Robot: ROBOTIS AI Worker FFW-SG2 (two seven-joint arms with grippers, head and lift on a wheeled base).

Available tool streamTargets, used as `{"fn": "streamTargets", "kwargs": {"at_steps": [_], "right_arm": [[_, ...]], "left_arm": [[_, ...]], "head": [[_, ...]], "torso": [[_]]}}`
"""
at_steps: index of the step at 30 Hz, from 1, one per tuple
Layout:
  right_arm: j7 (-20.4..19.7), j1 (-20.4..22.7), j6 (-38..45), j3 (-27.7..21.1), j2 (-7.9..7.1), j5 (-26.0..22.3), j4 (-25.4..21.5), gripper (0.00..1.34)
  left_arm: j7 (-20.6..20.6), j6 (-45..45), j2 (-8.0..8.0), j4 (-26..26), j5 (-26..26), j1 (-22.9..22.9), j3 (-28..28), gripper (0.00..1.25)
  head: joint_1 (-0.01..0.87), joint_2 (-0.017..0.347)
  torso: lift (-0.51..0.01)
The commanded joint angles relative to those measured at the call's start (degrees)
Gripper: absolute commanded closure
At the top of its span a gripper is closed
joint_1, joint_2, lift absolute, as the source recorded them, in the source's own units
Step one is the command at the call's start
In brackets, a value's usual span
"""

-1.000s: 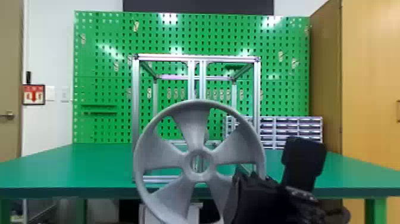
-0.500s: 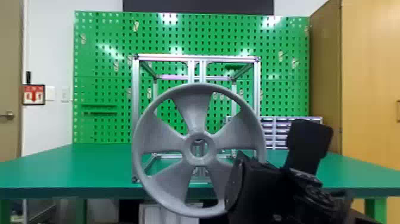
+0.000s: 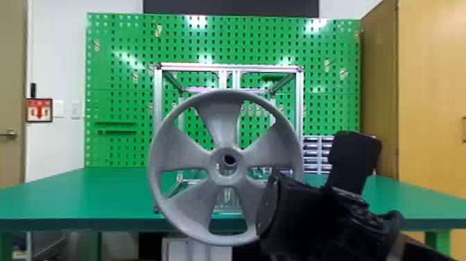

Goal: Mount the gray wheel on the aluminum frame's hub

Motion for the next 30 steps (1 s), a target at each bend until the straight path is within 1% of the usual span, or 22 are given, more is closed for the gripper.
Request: {"fn": "streamTargets", "kwargs": {"at_steps": [1,11,14,17,22,27,30], "right_arm": [[0.0,-0.3,-0.1,0.6,0.14,0.5,0.1,1.33],[0.0,-0.2,-0.7,0.6,0.14,0.7,0.5,1.33],[0.0,-0.3,-0.7,0.8,0.06,0.7,0.5,1.33],[0.0,-0.3,-0.8,0.8,-0.03,0.7,0.5,1.33],[0.0,-0.3,-1.0,0.8,-0.03,0.7,0.7,1.33],[0.0,-0.4,-1.5,0.8,-0.03,1.0,1.1,1.33],[0.0,-0.4,-1.6,0.9,-0.03,1.1,1.2,1.33]], "left_arm": [[0.0,0.0,0.0,0.0,0.0,0.0,0.0,0.13],[0.0,0.2,0.09,-0.1,-0.1,0.0,-0.4,0.13],[0.0,1.3,0.18,-1.5,-1.0,0.0,-0.5,0.13],[0.0,3.9,0.35,-4.0,-2.6,-0.2,-1.1,0.13],[0.7,5.5,0.7,-8.1,-0.9,-0.6,-2.3,0.14],[4.0,10.1,1.5,-15.3,1.1,-0.8,-4.3,0.14],[7.1,14.4,2.29,-21.0,2.2,-1.1,-5.7,0.14]], "head": [[-0.005,0.006],[-0.005,0.006],[-0.005,0.006],[-0.005,0.006],[-0.005,0.006],[-0.005,0.006],[-0.005,0.006]], "torso": [[-0.499],[-0.499],[-0.499],[-0.499],[-0.499],[-0.499],[-0.499]]}}
